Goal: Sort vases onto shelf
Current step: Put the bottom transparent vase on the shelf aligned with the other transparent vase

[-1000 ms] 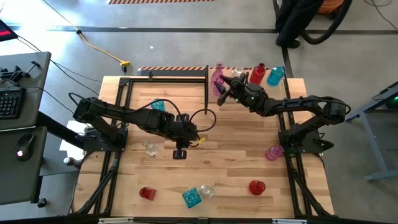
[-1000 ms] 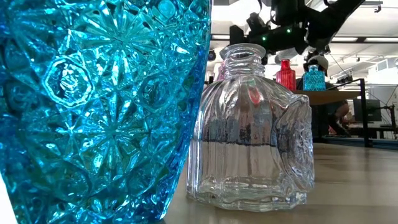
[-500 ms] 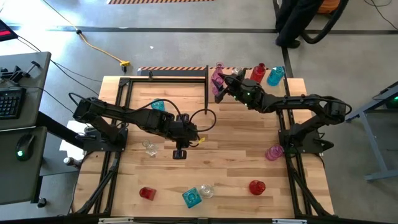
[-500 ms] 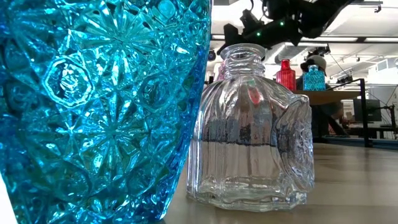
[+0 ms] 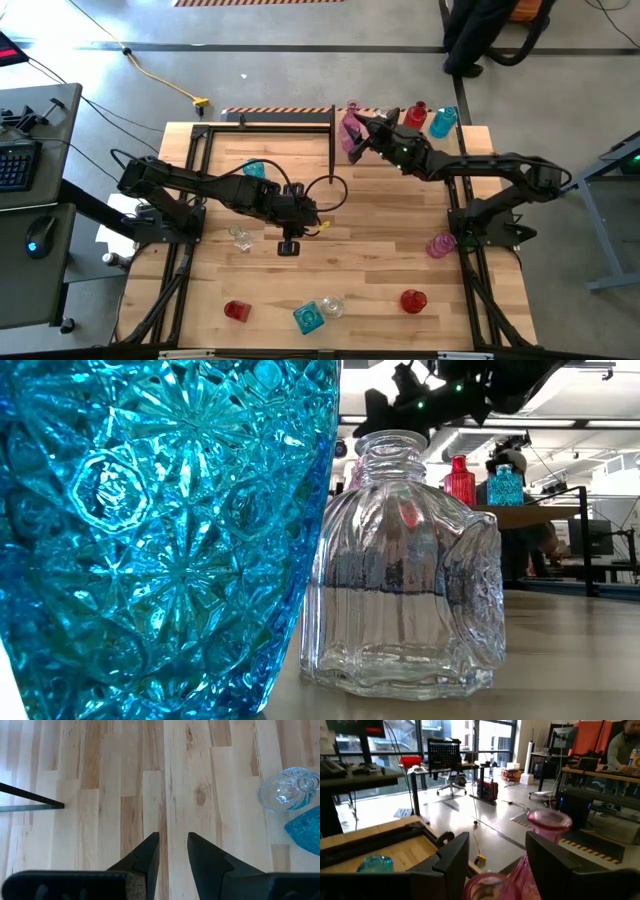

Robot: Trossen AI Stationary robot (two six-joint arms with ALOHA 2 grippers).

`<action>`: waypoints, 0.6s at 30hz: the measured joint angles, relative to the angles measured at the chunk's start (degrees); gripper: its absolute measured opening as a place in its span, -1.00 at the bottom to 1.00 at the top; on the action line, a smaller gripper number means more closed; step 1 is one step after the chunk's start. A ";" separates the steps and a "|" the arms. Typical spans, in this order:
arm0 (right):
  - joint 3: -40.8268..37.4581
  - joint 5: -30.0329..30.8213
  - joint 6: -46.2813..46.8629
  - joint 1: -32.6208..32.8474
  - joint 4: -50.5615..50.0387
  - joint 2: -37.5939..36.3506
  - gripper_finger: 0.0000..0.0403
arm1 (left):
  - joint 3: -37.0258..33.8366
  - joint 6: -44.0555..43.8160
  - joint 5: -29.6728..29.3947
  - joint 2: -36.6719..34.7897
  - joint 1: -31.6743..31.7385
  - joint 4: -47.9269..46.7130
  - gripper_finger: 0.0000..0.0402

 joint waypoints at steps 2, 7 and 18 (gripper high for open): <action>0.00 -0.07 0.00 0.01 -0.12 -1.11 -0.11 | 0.00 0.00 0.00 0.00 0.01 -0.02 -0.55; 0.00 -2.05 1.02 0.13 -1.52 -3.97 -0.11 | 0.00 -0.01 0.00 0.00 -0.01 -0.20 -0.55; 0.00 -6.55 6.79 2.53 -16.94 -14.79 -0.11 | 0.00 -0.48 0.00 0.00 -0.01 -2.20 -0.55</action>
